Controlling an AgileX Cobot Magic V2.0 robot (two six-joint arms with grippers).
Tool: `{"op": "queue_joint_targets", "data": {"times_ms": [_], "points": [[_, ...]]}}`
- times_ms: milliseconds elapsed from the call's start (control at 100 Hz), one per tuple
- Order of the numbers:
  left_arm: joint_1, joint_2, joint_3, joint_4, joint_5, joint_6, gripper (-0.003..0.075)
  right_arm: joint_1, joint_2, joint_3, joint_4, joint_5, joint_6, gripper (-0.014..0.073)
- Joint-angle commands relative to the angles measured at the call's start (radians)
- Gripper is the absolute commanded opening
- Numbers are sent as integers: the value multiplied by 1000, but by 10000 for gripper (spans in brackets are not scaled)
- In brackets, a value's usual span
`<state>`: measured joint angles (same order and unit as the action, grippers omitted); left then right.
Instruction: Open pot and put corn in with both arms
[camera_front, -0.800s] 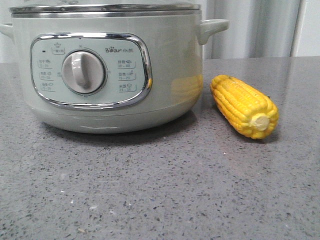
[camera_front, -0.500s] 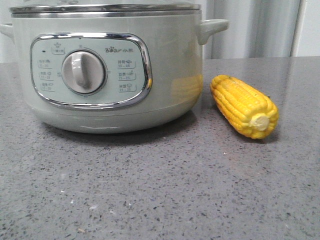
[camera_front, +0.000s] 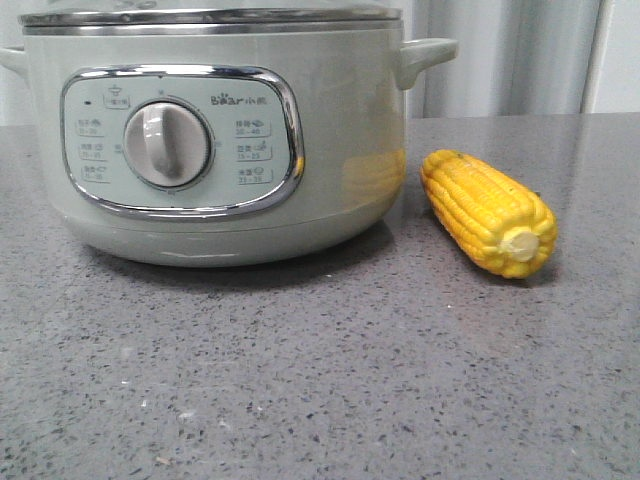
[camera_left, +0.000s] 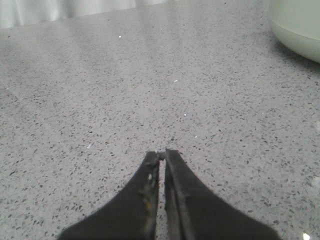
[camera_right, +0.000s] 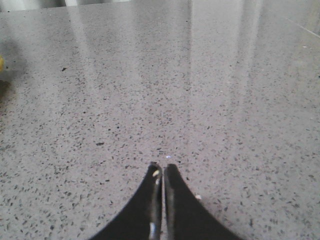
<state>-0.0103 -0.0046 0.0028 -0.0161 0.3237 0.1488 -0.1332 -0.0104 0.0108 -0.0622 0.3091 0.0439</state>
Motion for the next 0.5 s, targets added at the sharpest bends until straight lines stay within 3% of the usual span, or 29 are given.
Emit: {"op": "queue_joint_targets", "data": {"times_ms": [0,290,490], "points": [[-7,-33,5,2,-76,-13,-20,2,-21,20,0,-19,-11,-74],[-7,-33,5,-2,-119,-13,-20,2,-21,20,0,-28,-11,-74],[-5,-33,5,5,-176,-13,-20,2,-21,20,2,-186,-11,-74]]}}
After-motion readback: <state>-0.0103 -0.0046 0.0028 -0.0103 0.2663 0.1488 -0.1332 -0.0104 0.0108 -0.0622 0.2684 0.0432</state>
